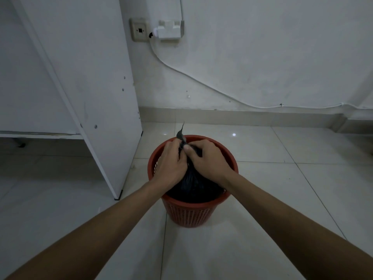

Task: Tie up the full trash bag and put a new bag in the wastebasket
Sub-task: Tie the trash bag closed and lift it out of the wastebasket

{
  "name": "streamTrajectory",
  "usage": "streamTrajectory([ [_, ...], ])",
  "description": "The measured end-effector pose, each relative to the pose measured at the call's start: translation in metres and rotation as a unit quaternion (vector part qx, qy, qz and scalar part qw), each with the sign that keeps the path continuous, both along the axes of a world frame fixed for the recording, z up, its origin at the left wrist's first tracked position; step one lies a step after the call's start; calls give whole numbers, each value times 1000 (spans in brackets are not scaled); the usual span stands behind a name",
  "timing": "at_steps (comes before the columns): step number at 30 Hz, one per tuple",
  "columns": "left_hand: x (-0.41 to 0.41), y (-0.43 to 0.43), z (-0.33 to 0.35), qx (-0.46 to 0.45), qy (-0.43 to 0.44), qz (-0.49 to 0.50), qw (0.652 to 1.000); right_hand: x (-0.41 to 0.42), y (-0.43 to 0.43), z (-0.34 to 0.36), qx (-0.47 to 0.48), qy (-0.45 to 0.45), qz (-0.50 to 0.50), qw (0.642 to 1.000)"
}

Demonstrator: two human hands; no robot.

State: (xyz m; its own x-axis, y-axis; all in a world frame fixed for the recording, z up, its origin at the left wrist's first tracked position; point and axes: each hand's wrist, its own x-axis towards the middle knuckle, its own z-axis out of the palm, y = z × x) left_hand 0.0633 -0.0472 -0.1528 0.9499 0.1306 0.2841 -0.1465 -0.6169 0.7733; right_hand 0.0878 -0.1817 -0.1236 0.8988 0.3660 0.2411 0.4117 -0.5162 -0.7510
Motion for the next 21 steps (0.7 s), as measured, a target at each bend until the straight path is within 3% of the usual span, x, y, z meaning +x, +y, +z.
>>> streamTrajectory([
  [4,0,1,-4,-9,-19,18,1000,5,-12,1,-53,29,45,997],
  [9,5,7,-2,-69,28,25,997,10,-9,3,-83,75,38,993],
  [13,7,11,-3,-81,49,31,995,10,-6,0,56,168,-9,984],
  [17,6,12,-5,-83,74,5,994,11,-5,7,204,288,-55,934],
  [21,7,14,-4,-91,67,-14,993,11,-10,15,275,410,15,869],
])
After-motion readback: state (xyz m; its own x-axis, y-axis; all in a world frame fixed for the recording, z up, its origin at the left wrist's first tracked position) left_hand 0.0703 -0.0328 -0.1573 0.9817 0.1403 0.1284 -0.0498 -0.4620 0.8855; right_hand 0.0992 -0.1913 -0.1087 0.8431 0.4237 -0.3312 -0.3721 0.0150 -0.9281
